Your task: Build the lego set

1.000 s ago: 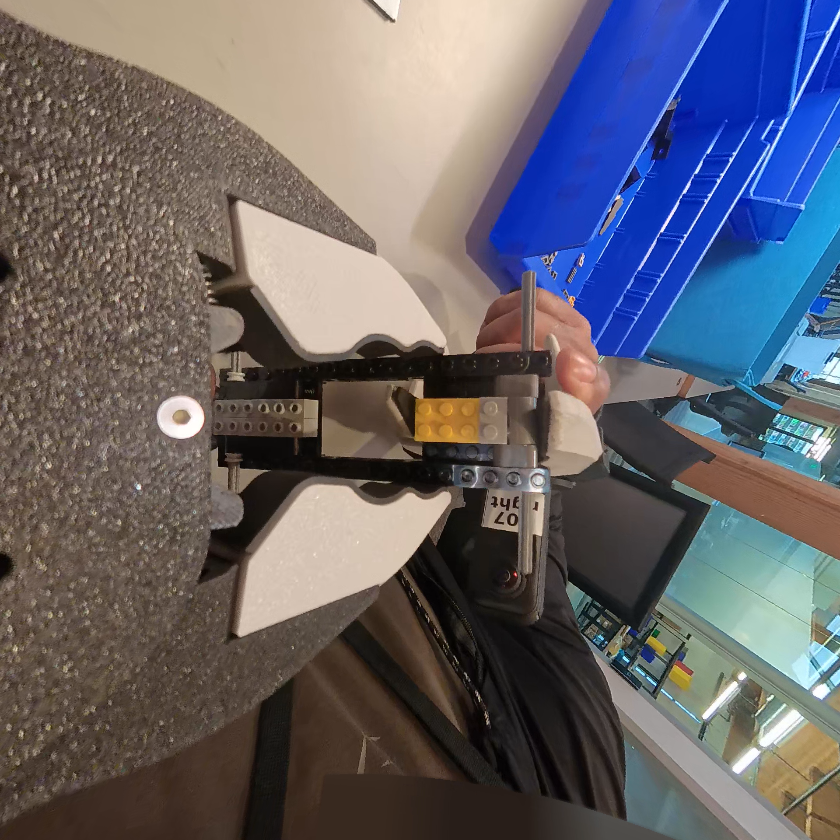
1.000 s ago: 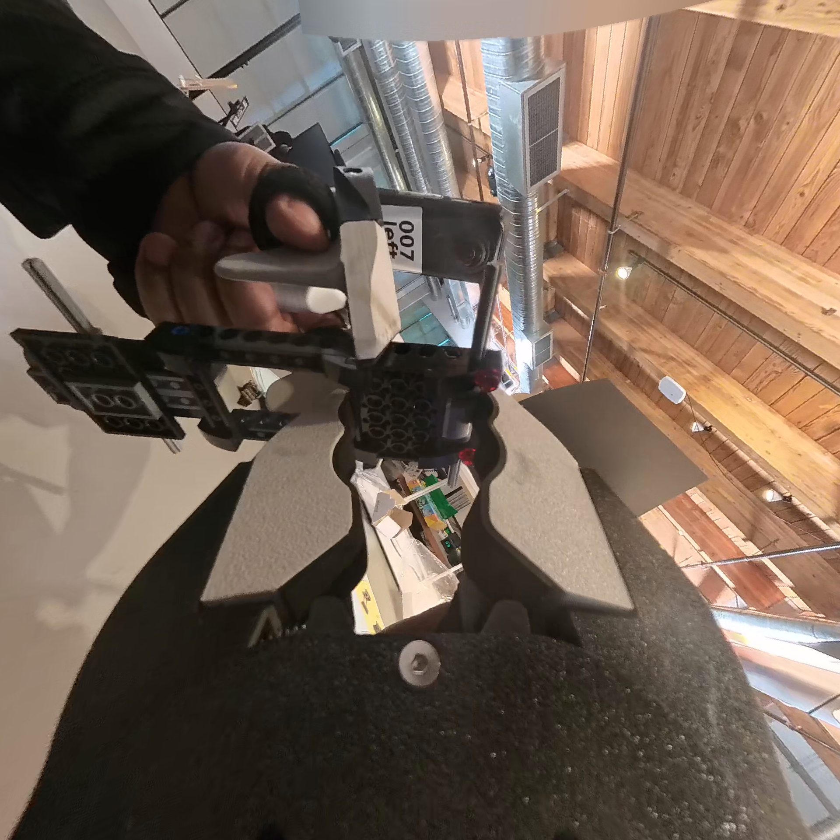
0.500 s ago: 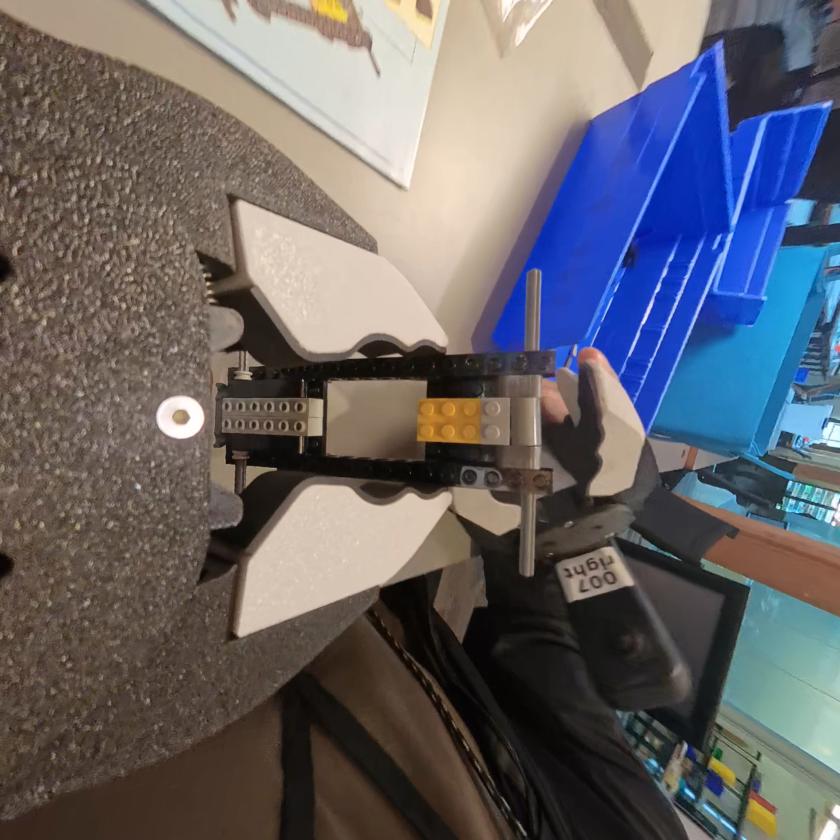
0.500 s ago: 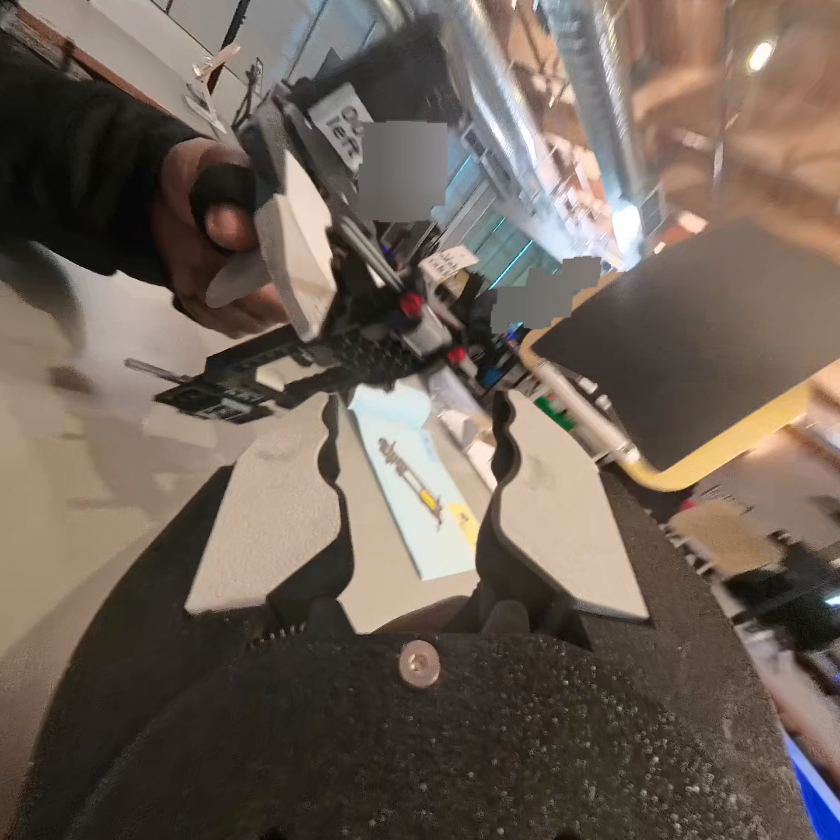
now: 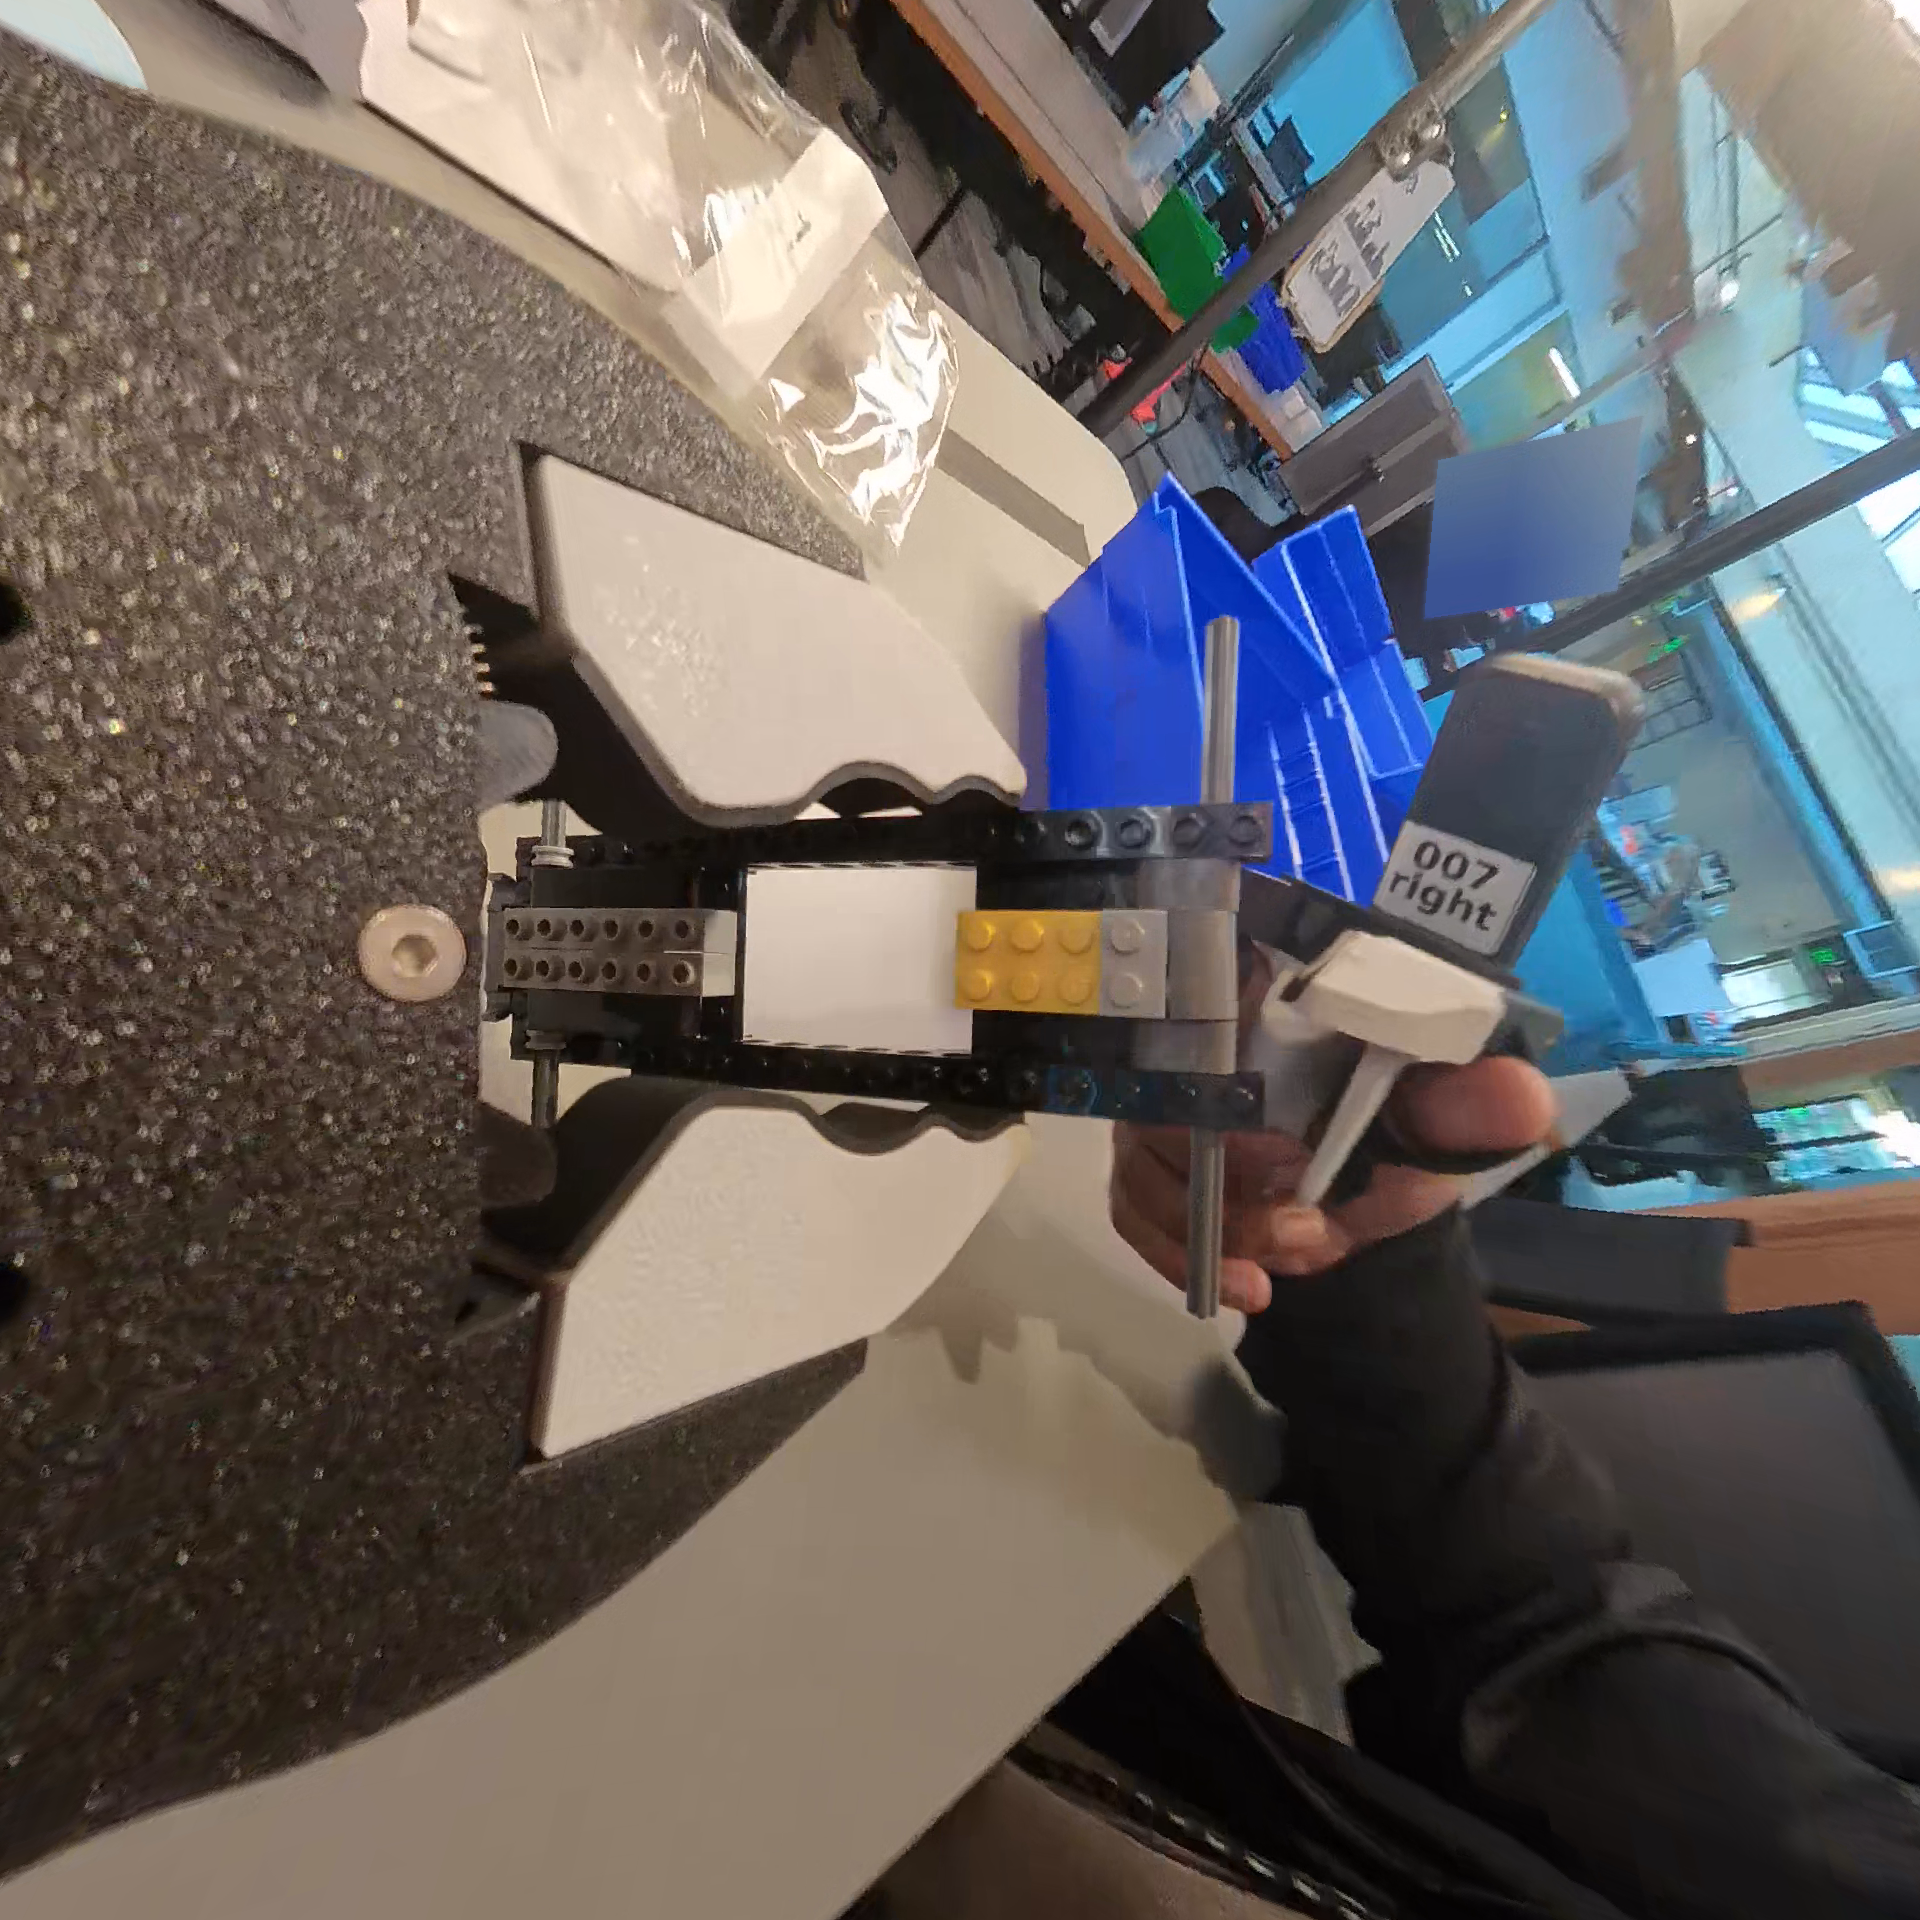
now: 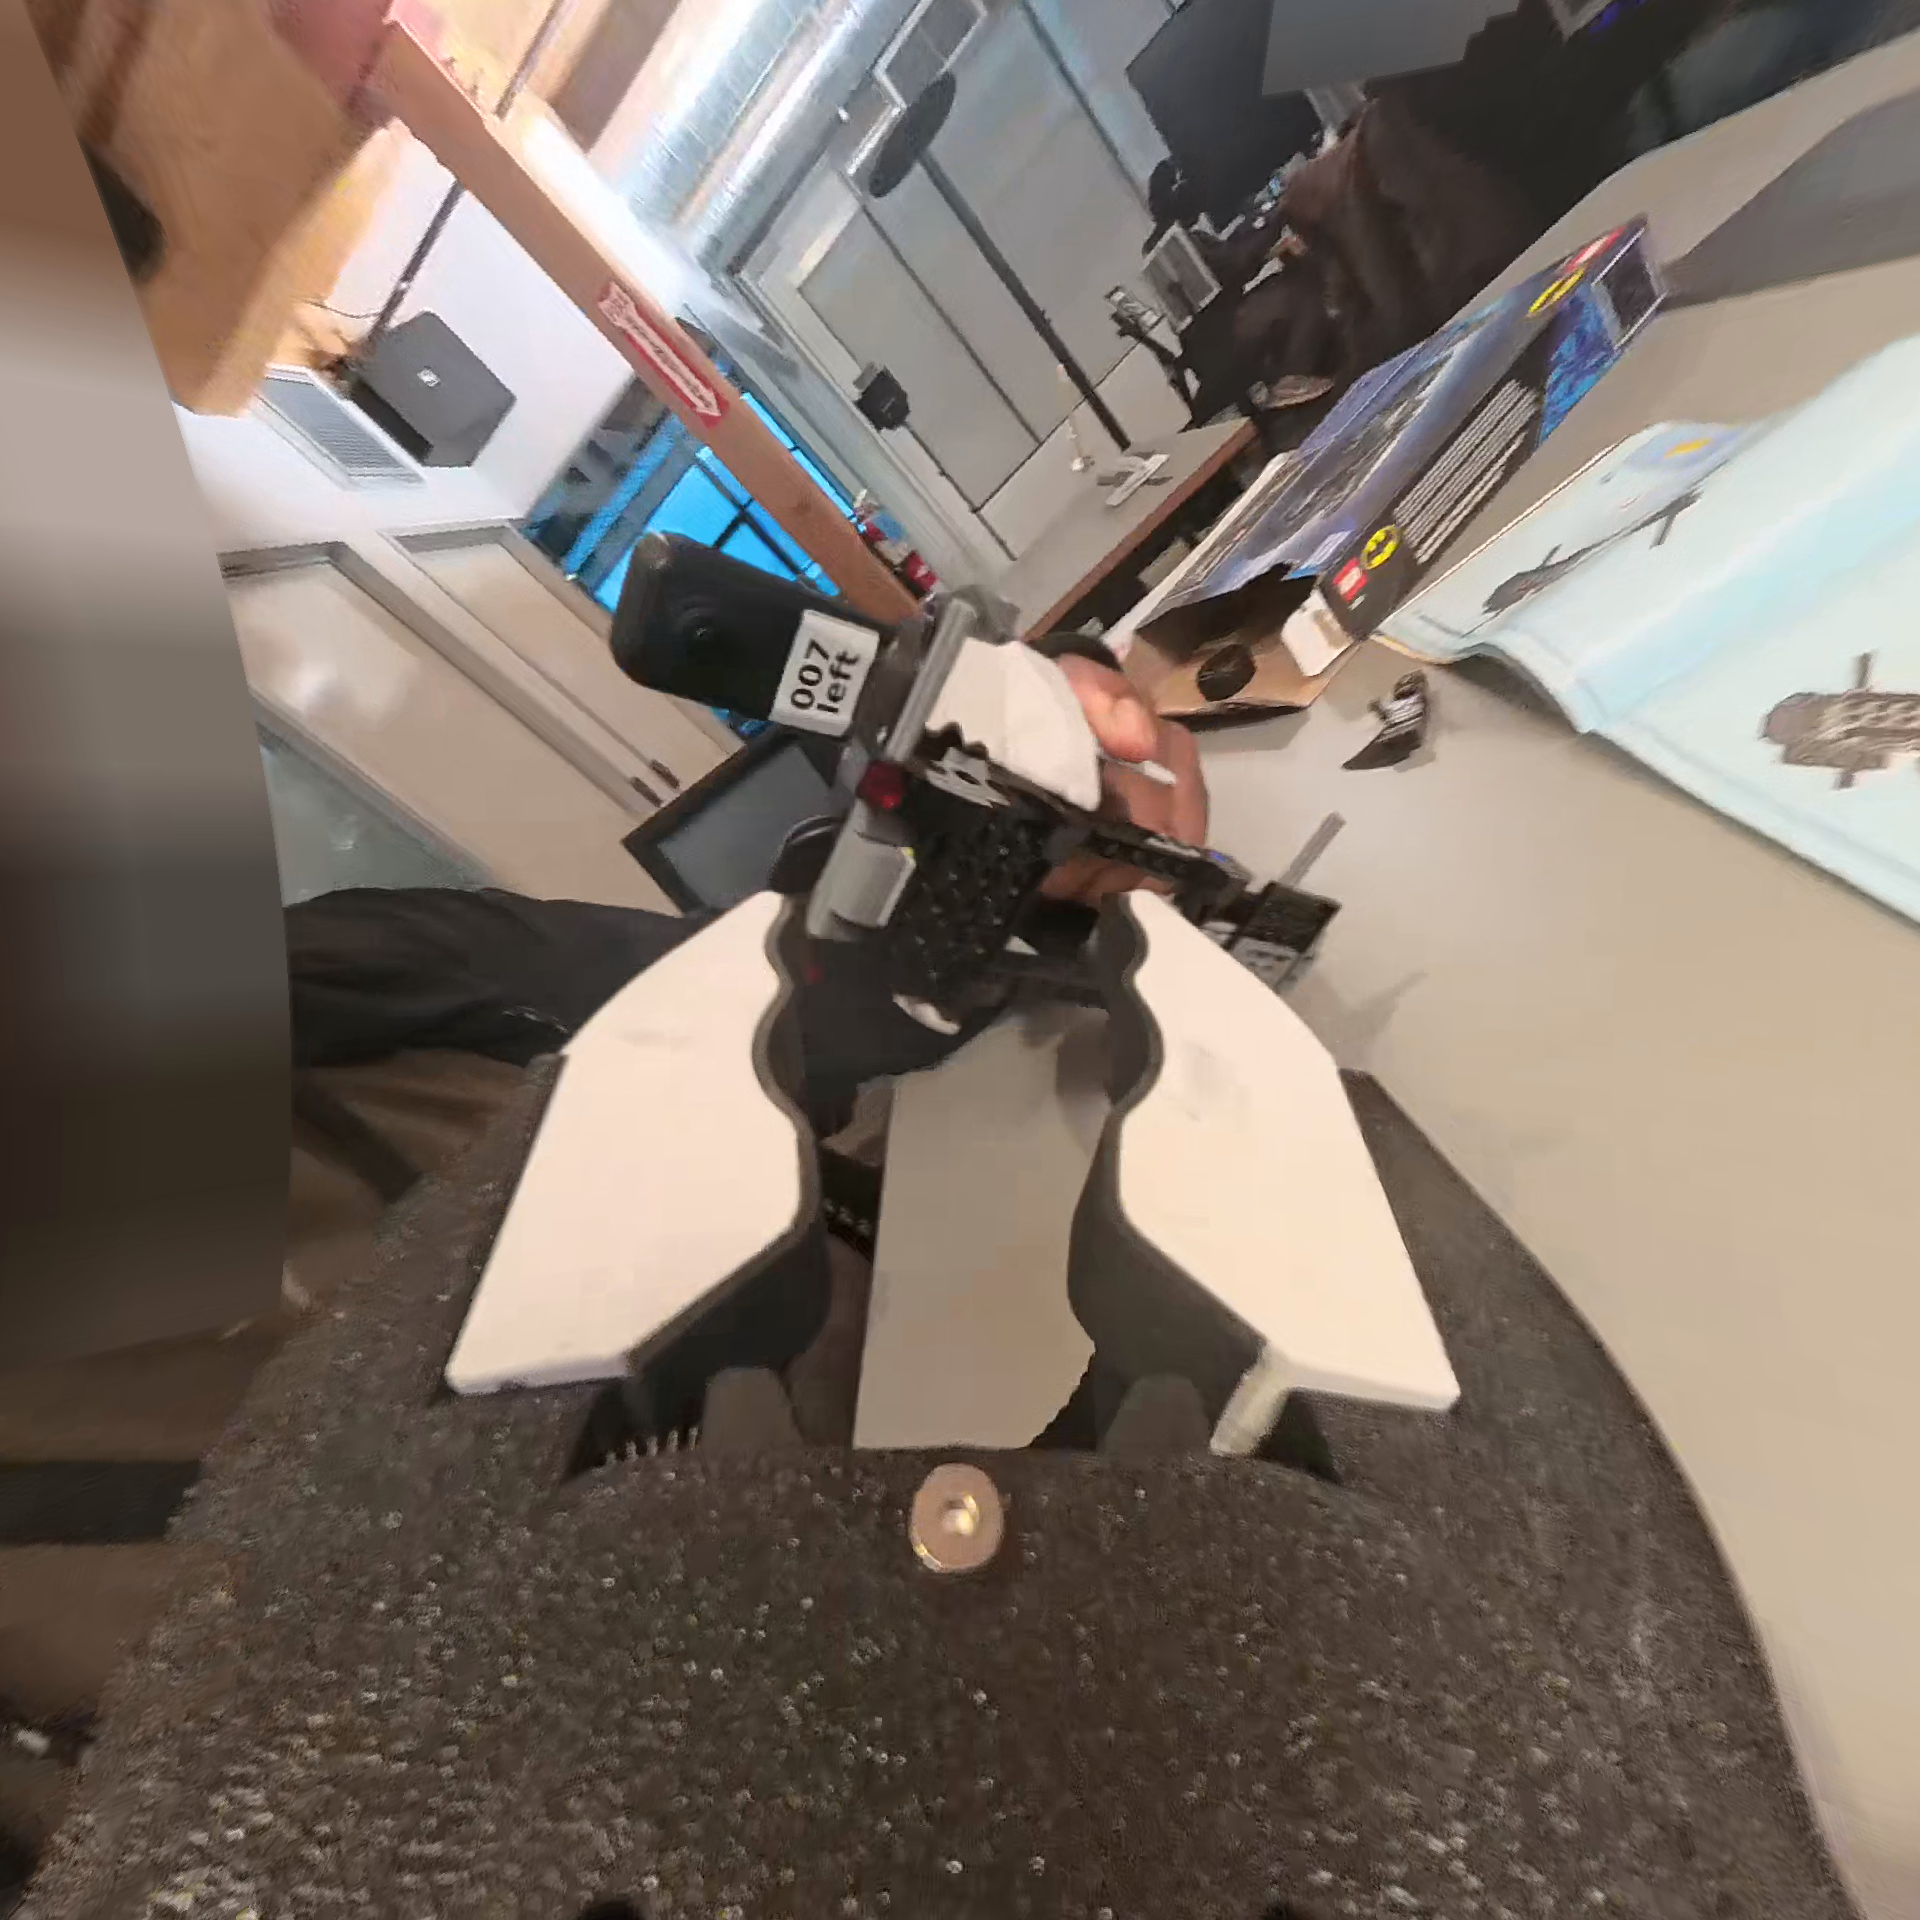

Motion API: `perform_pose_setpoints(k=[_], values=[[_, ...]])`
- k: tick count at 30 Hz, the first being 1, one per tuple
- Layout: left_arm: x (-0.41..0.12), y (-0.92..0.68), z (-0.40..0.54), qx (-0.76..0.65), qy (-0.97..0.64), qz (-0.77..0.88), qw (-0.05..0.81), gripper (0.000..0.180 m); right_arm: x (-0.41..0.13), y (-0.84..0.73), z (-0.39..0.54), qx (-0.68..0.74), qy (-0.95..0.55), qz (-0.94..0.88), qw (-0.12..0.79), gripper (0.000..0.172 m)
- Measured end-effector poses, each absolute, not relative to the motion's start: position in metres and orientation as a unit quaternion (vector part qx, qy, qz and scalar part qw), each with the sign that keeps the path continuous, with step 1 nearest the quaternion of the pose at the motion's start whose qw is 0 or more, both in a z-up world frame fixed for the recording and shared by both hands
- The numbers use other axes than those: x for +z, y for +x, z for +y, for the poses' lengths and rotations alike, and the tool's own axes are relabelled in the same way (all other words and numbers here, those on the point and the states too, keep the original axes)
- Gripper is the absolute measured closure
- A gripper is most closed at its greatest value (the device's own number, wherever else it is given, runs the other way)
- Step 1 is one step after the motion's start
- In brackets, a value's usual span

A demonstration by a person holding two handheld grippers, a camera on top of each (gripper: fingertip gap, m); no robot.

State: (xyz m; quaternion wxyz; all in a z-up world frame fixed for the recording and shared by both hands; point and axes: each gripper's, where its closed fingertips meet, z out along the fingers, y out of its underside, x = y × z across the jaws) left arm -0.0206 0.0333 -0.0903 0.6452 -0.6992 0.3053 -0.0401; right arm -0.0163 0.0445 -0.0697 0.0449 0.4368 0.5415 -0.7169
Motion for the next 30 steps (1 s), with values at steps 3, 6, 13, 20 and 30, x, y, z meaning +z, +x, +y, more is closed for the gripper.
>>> perform_pose_setpoints(k=[3, 6, 13, 20, 30], values=[[-0.098, -0.018, 0.035, -0.011, -0.705, 0.322, 0.631, 0.127, -0.073, -0.014, 0.031, -0.715, 0.426, 0.549, 0.072, 0.116], [-0.101, -0.017, 0.037, 0.003, -0.705, 0.332, 0.627, 0.127, -0.081, -0.014, 0.024, -0.709, 0.428, 0.553, 0.090, 0.119], [-0.106, -0.016, 0.038, 0.023, -0.699, 0.344, 0.626, 0.127, -0.084, -0.015, 0.022, -0.717, 0.428, 0.540, 0.109, 0.131], [-0.103, -0.015, 0.039, 0.037, -0.702, 0.344, 0.622, 0.127, -0.082, -0.013, 0.023, -0.738, 0.410, 0.527, 0.097, 0.135], [-0.100, -0.016, 0.039, 0.043, -0.703, 0.338, 0.624, 0.128, -0.080, -0.014, 0.023, -0.744, 0.405, 0.523, 0.092, 0.136]])
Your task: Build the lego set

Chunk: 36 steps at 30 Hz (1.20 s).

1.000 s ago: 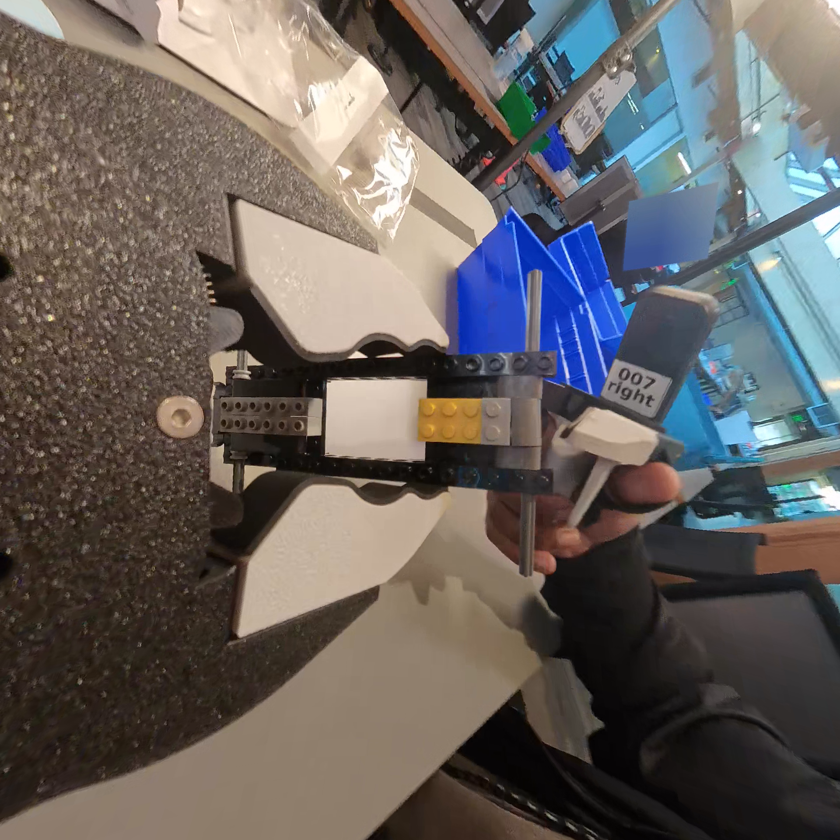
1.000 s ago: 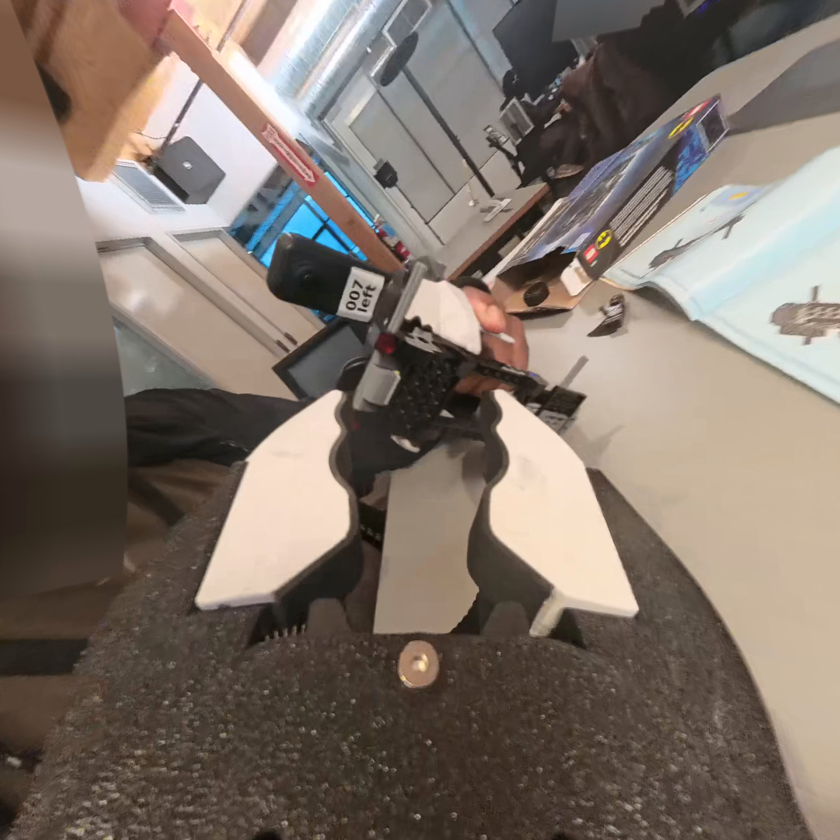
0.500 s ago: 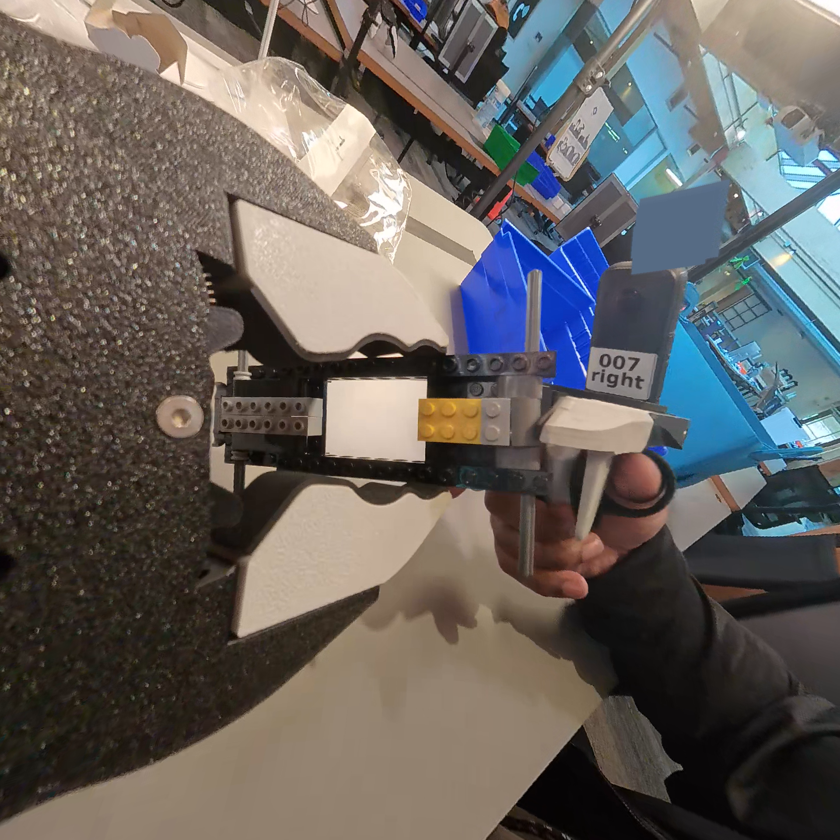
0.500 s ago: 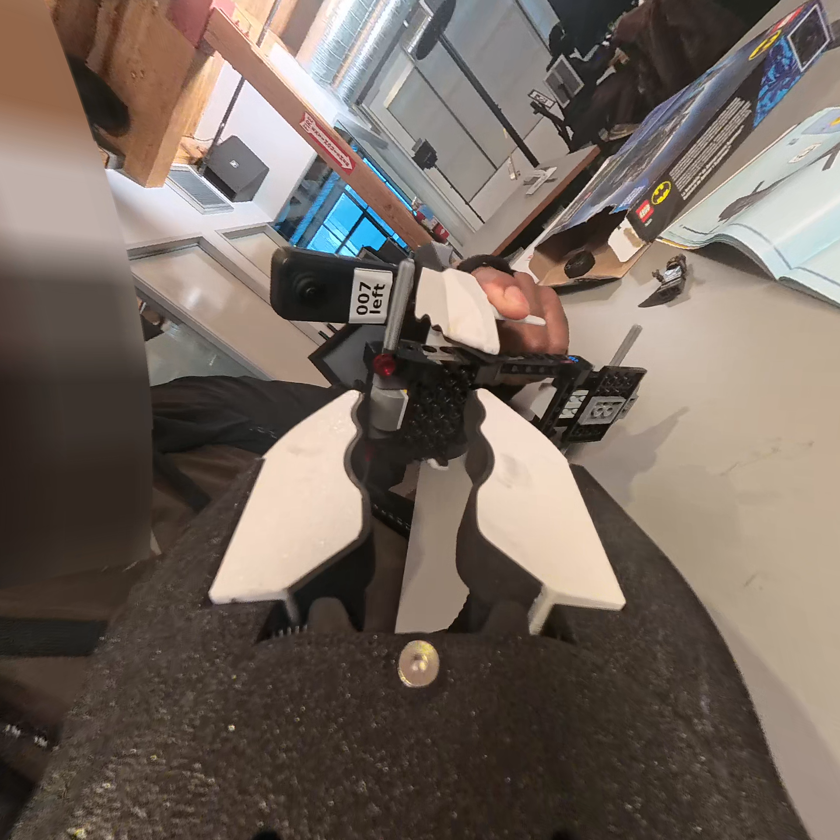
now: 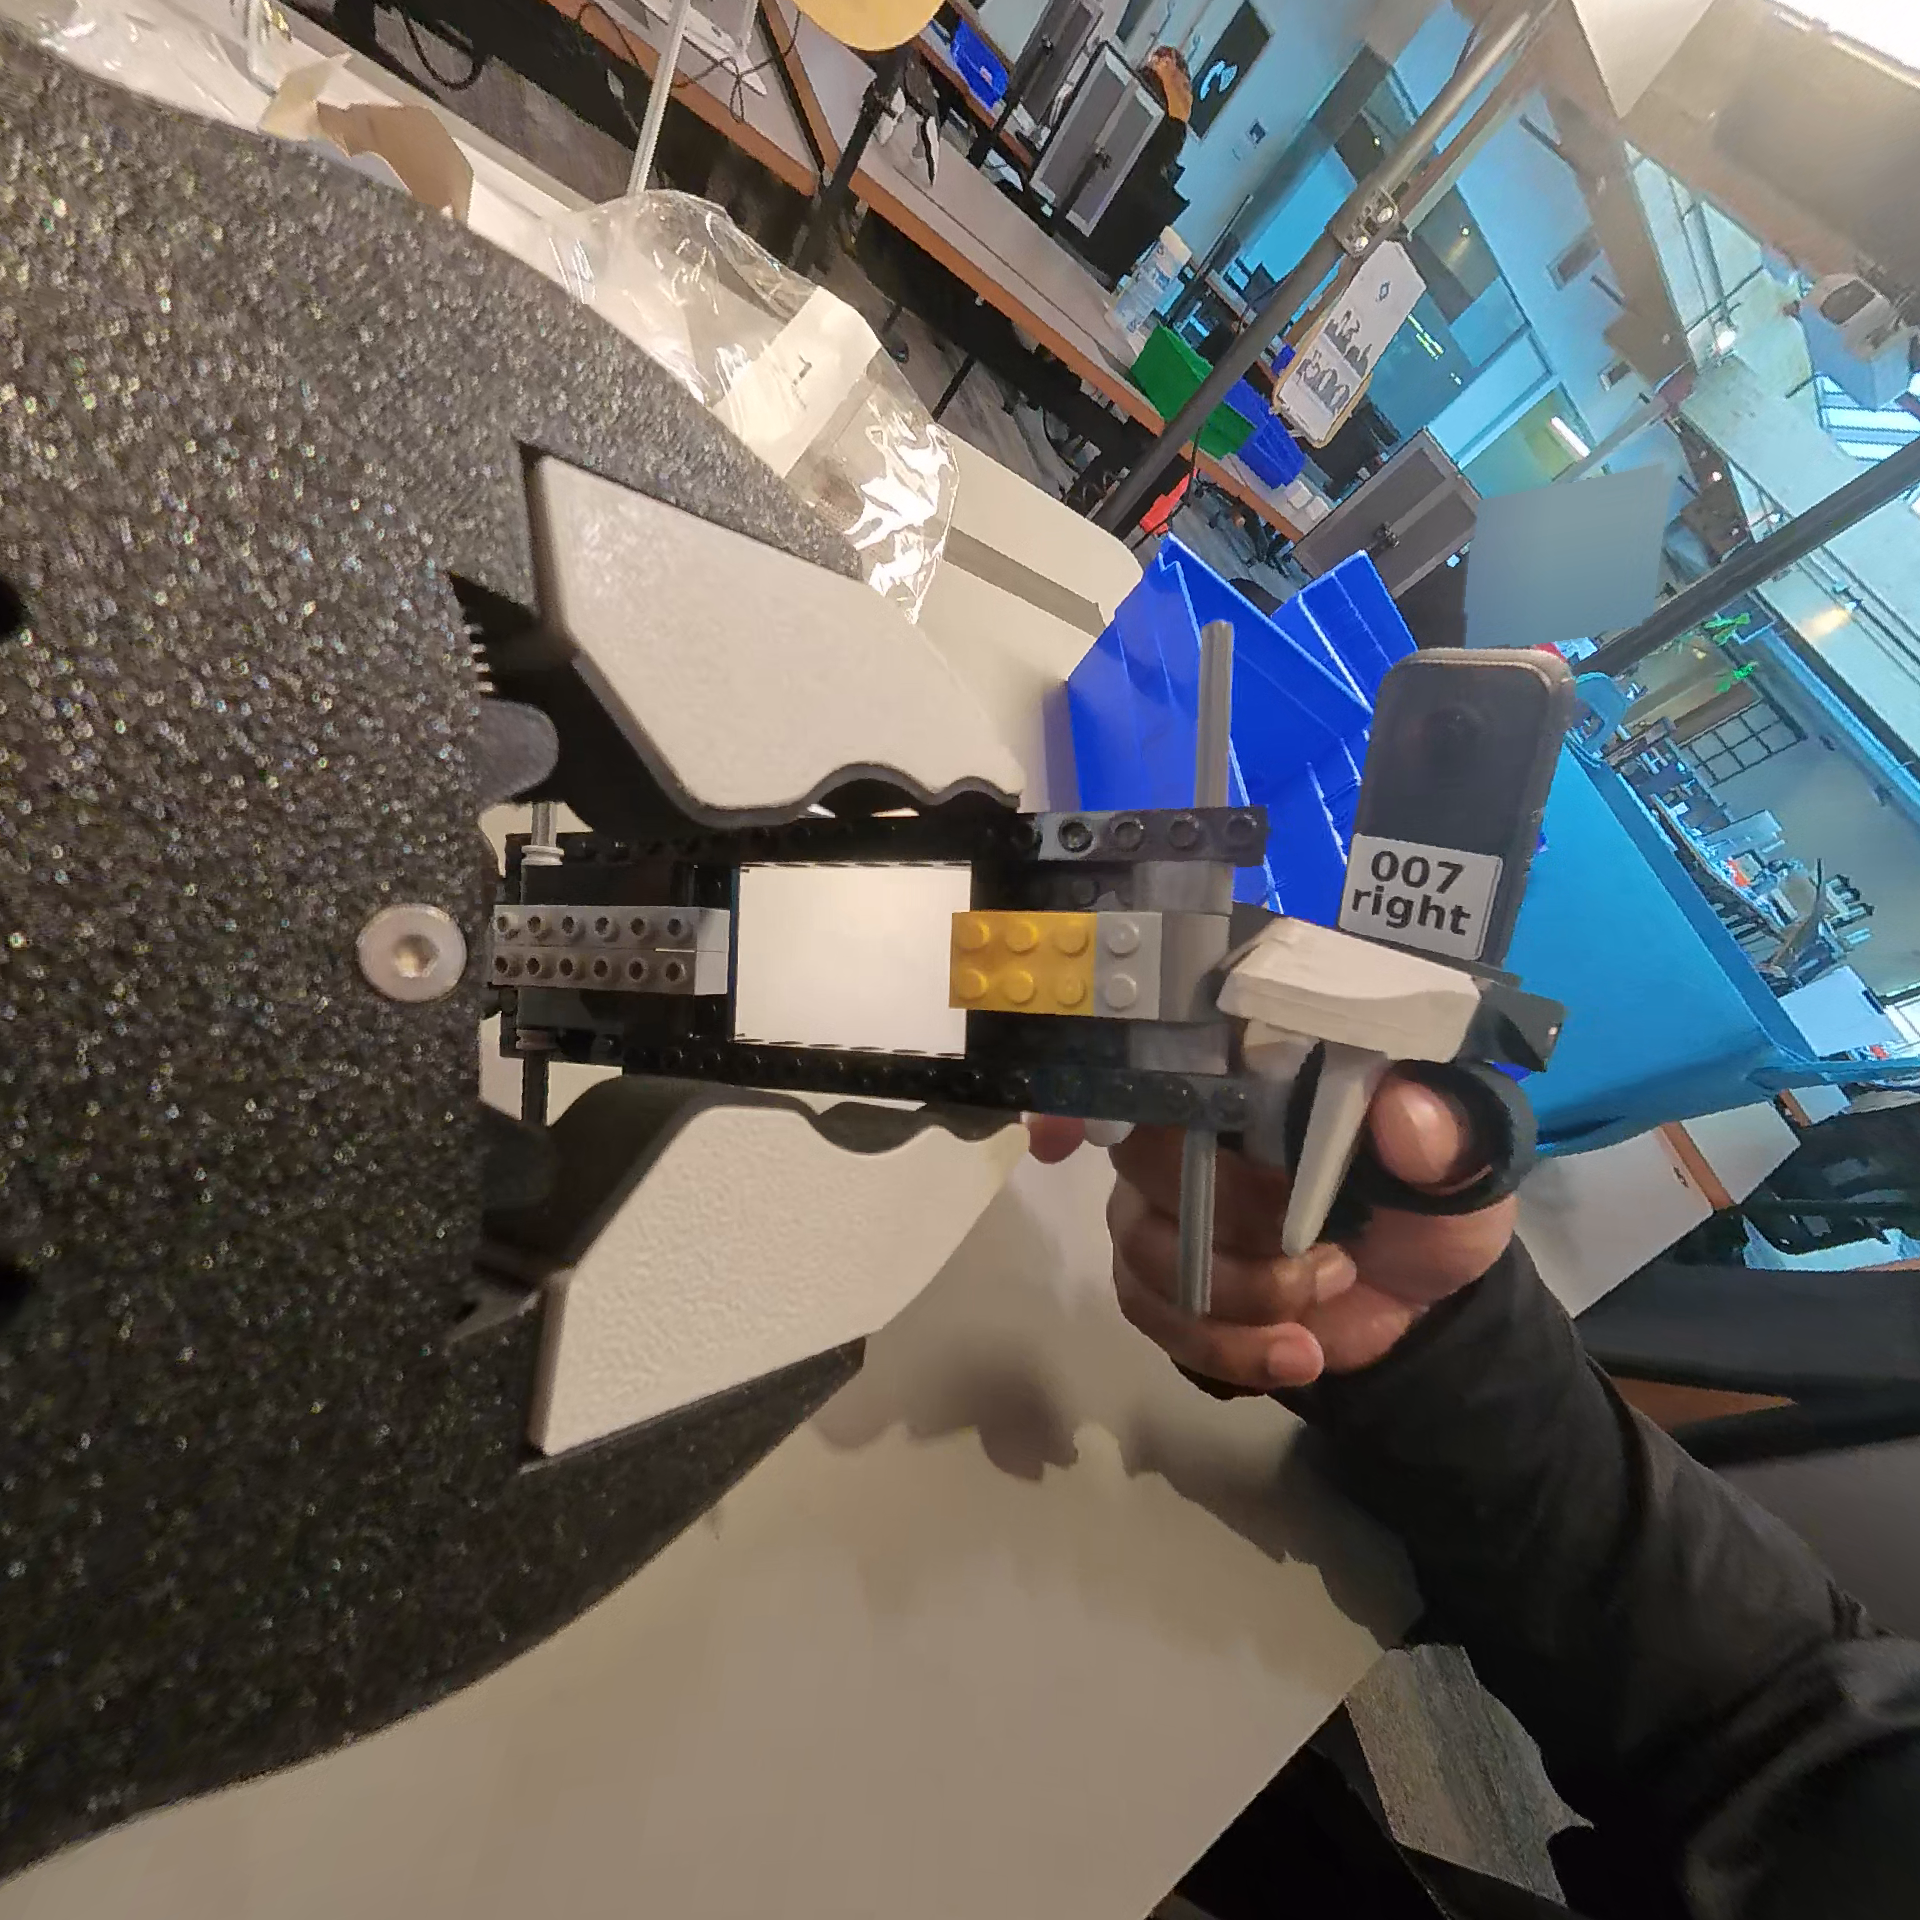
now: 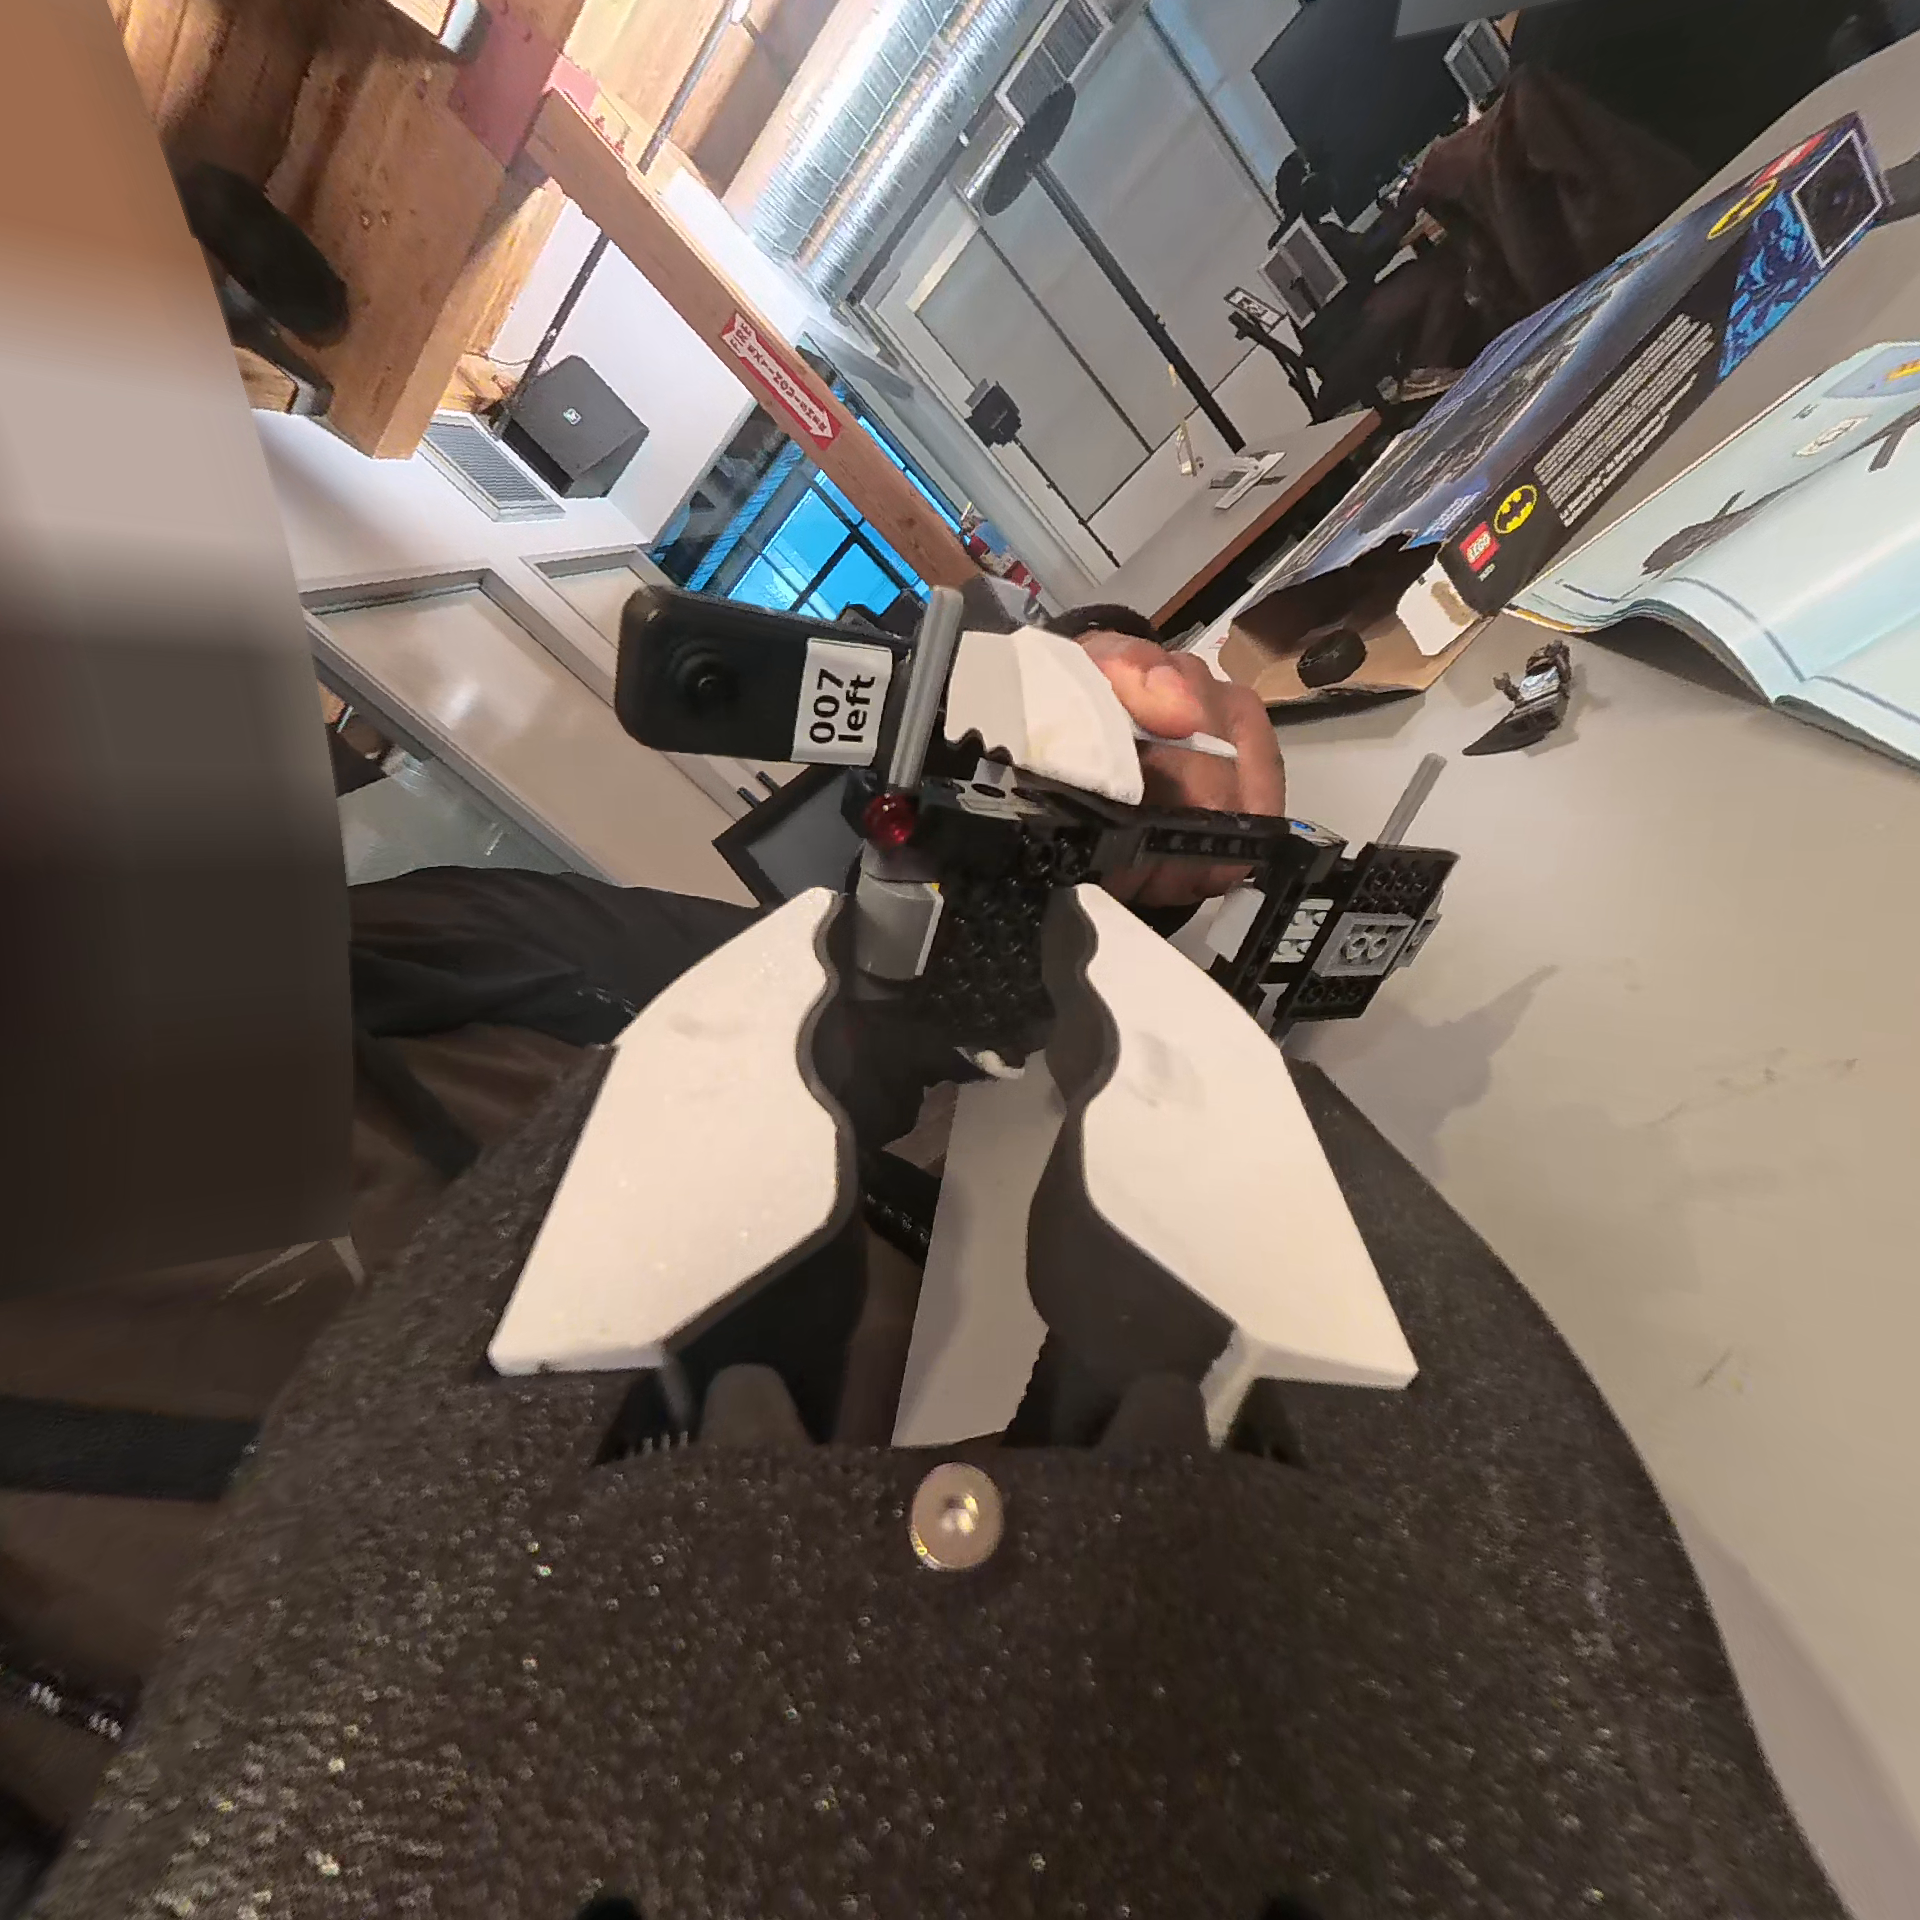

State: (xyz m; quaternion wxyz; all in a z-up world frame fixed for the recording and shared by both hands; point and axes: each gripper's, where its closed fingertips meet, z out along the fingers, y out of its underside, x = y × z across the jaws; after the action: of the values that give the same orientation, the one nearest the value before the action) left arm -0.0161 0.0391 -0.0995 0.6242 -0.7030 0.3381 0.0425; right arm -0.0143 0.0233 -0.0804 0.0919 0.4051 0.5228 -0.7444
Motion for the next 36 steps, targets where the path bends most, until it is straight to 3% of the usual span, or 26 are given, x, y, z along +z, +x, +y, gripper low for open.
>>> perform_pose_setpoints(k=[17, 24, 29, 36], values=[[-0.099, -0.014, 0.039, 0.054, -0.706, 0.343, 0.617, 0.128, -0.082, -0.012, 0.025, -0.751, 0.398, 0.513, 0.119, 0.137], [-0.136, -0.032, 0.047, 0.063, -0.801, 0.315, 0.504, 0.127, -0.108, -0.029, 0.046, -0.706, 0.465, 0.530, 0.068, 0.132], [-0.148, -0.042, 0.047, 0.067, -0.831, 0.288, 0.471, 0.127, -0.116, -0.029, 0.060, -0.646, 0.487, 0.587, -0.008, 0.135], [-0.159, -0.047, 0.049, 0.109, -0.845, 0.286, 0.438, 0.127, -0.133, -0.029, 0.052, -0.600, 0.521, 0.607, -0.005, 0.147]])
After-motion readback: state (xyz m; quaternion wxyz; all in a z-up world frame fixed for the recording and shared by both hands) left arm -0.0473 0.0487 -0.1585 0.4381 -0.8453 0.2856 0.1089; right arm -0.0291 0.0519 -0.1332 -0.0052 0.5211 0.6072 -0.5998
